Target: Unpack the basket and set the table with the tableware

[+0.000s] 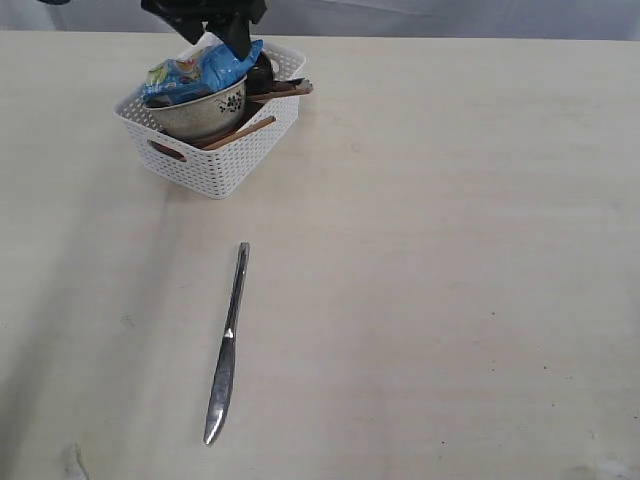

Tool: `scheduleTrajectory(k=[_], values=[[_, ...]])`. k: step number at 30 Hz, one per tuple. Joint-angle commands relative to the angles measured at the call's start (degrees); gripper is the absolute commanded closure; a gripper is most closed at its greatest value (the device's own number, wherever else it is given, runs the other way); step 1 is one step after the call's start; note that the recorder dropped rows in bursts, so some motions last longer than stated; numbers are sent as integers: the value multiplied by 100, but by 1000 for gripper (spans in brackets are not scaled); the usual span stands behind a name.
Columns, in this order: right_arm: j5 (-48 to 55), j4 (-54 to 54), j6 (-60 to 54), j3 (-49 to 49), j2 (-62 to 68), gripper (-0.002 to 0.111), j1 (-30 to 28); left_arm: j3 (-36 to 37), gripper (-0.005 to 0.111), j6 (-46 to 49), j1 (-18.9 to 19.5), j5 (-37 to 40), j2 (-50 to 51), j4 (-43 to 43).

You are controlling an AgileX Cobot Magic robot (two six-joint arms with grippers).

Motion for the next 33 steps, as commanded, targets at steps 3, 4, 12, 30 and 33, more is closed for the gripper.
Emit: scheduleTrajectory(k=[3,4,12,30,33], values=[[-37,-14,-11,16,-17,108,23,-26,41,-232,-9,32,245,216],[-37,-14,-11,16,-17,108,23,-26,41,-232,-9,16,273,216],[-37,-14,-11,16,-17,108,23,-26,97,-232,-9,-120,323,217],[-37,-14,-11,16,-17,108,23,-1035,107,1497,-477,336,-438,-669],[-37,-14,-11,16,-17,108,23,-1021,107,1754,-831,342,-438,-694]])
